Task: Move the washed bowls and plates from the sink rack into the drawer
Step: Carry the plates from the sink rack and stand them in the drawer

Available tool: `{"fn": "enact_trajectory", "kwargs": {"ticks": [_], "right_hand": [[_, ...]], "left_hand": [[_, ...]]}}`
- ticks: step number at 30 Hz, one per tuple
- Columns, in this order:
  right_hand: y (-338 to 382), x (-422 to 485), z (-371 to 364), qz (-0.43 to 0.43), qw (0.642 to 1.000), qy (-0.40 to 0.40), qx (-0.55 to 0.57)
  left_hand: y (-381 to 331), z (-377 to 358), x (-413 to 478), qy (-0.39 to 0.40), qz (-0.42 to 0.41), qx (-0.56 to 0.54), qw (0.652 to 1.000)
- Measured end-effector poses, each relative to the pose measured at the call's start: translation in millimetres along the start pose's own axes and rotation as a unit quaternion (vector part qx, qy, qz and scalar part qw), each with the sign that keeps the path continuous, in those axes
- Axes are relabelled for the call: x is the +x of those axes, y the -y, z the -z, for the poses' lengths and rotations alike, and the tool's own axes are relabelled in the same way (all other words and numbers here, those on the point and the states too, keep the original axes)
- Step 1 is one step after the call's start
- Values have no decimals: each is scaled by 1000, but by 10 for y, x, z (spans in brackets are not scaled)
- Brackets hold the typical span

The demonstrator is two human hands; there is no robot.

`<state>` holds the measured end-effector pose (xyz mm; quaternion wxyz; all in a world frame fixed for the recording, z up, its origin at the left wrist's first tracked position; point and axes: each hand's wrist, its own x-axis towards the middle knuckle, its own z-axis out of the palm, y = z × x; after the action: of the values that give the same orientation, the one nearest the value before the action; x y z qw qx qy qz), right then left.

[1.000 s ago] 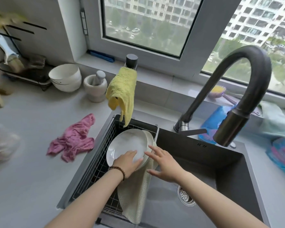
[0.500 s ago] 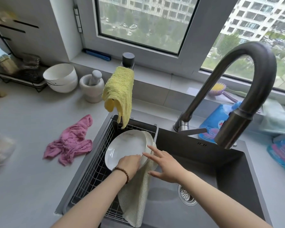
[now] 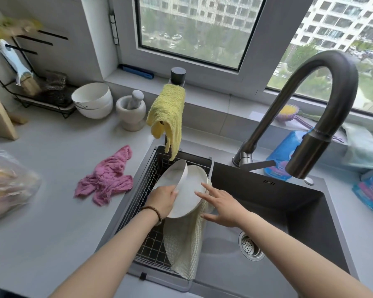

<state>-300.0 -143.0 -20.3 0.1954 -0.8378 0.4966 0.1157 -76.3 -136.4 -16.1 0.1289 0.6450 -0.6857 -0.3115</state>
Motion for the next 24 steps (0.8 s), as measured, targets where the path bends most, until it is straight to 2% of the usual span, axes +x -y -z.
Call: {"fn": "enact_trajectory", "kwargs": {"ticks": [5, 10, 12, 18, 21, 24], "right_hand": [[152, -42, 114, -15, 1000, -12, 2], [575, -150, 229, -6, 989, -32, 143], [812, -203, 271, 5, 972, -32, 234], [1500, -434, 237, 53, 917, 2, 396], [1906, -659, 163, 95, 898, 42, 427], [2410, -927, 7, 149, 860, 94, 479]], "left_hand": [[78, 236, -214, -39, 14, -75, 996], [109, 421, -655, -105, 35, -180, 977], [139, 504, -864, -134, 41, -214, 967], [44, 695, -1814, -237, 63, -249, 937], [7, 737, -2431, -284, 89, -291, 909], [48, 750, -3161, -317, 118, -325, 883]]}}
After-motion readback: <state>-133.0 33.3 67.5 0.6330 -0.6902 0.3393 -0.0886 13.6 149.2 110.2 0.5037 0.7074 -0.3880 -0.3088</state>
